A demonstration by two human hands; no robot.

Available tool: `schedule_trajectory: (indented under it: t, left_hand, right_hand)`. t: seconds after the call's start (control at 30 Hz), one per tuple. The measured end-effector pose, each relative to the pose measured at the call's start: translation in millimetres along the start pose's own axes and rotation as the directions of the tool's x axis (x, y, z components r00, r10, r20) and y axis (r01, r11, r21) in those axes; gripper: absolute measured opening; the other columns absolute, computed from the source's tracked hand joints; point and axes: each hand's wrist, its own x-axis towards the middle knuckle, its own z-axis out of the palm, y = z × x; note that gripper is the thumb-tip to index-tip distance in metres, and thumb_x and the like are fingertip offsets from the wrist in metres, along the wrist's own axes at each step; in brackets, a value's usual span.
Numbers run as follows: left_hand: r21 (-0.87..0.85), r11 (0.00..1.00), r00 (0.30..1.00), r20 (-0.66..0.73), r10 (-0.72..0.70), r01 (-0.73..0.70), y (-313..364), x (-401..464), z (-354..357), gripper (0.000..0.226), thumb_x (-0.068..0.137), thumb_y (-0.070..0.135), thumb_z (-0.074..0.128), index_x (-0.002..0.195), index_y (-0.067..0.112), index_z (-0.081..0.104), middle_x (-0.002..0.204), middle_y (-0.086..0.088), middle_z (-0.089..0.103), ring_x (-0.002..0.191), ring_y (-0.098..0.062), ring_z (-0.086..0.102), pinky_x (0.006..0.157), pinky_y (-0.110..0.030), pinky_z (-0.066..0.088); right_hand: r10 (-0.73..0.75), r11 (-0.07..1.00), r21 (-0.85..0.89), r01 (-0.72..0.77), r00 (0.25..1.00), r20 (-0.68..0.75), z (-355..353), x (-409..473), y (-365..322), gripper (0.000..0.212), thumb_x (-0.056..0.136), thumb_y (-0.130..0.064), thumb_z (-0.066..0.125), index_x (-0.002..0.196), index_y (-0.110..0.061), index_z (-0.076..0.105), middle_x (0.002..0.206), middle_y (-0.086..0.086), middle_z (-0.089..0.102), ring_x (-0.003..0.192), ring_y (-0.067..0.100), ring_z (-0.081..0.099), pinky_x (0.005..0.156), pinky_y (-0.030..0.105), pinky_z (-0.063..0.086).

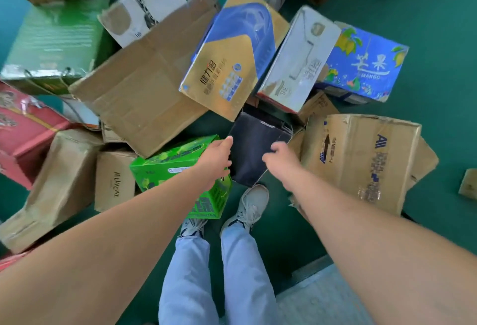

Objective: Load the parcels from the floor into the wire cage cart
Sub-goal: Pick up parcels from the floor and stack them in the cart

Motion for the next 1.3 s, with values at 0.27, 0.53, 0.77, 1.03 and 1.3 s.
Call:
schedule_trajectory:
  t: [0.27, 0.53, 0.77, 1.03, 1.3]
  left_hand:
    - [0.051, 0.994, 0.994, -0.052, 0.101, -0.098, -8, 118, 38, 0.068, 0.089, 0.030, 0.055, 0.152, 0.039, 0.031, 0.119, -0.012, 0.057, 0.082, -0.020, 0.053, 0.081, -0.038, 0.056]
    - [0.140, 0.990, 0.997, -0.077, 0.012, -0.001, -41, 135, 36, 0.067, 0.076, 0.041, 0.053, 0.143, 0.044, 0.046, 0.143, -0.014, 0.049, 0.119, -0.033, 0.059, 0.083, -0.037, 0.058]
    - [0.115, 0.992, 0.998, -0.023, -0.053, 0.056, -50, 26, 39, 0.037, 0.108, 0.034, 0.047, 0.145, 0.030, 0.045, 0.120, 0.001, 0.056, 0.108, -0.025, 0.057, 0.097, -0.042, 0.051]
    - [0.089, 0.991, 0.989, 0.098, -0.113, 0.104, -36, -185, 77, 0.026, 0.106, 0.042, 0.049, 0.113, 0.018, 0.053, 0.107, -0.012, 0.060, 0.102, -0.042, 0.067, 0.092, -0.057, 0.055]
    - [0.480, 0.877, 0.969, 0.220, -0.115, -0.004, -57, -410, 107, 0.063, 0.080, 0.057, 0.077, 0.124, 0.017, 0.056, 0.115, -0.017, 0.069, 0.097, -0.032, 0.072, 0.065, -0.051, 0.063]
  right_hand:
    - [-0.279, 0.859, -0.464, 0.217, 0.958, -0.069, -2, 134, 2, 0.102, 0.077, -0.035, 0.074, 0.162, -0.024, 0.018, 0.167, 0.003, 0.024, 0.152, 0.031, 0.023, 0.122, 0.048, 0.027]
    - [-0.044, 0.913, -0.399, 0.083, 0.993, 0.107, 13, 118, 52, 0.109, 0.055, -0.068, 0.082, 0.145, -0.026, 0.037, 0.147, 0.011, 0.044, 0.128, 0.036, 0.050, 0.104, 0.053, 0.047]
    - [-0.071, 0.968, -0.246, 0.059, 0.997, -0.041, 23, -11, 93, 0.069, 0.071, -0.046, 0.084, 0.112, -0.022, 0.034, 0.118, 0.005, 0.058, 0.098, 0.031, 0.059, 0.077, 0.039, 0.048]
    - [-0.030, 0.999, 0.031, 0.044, 0.930, -0.365, -14, -231, 113, 0.069, 0.070, -0.039, 0.084, 0.116, -0.014, 0.037, 0.117, 0.009, 0.056, 0.104, 0.034, 0.060, 0.077, 0.043, 0.054]
    - [-0.089, 0.995, -0.086, 0.050, 0.828, -0.553, -50, -448, 160, 0.060, 0.075, -0.027, 0.078, 0.122, -0.015, 0.044, 0.117, 0.008, 0.057, 0.109, 0.033, 0.059, 0.081, 0.041, 0.047]
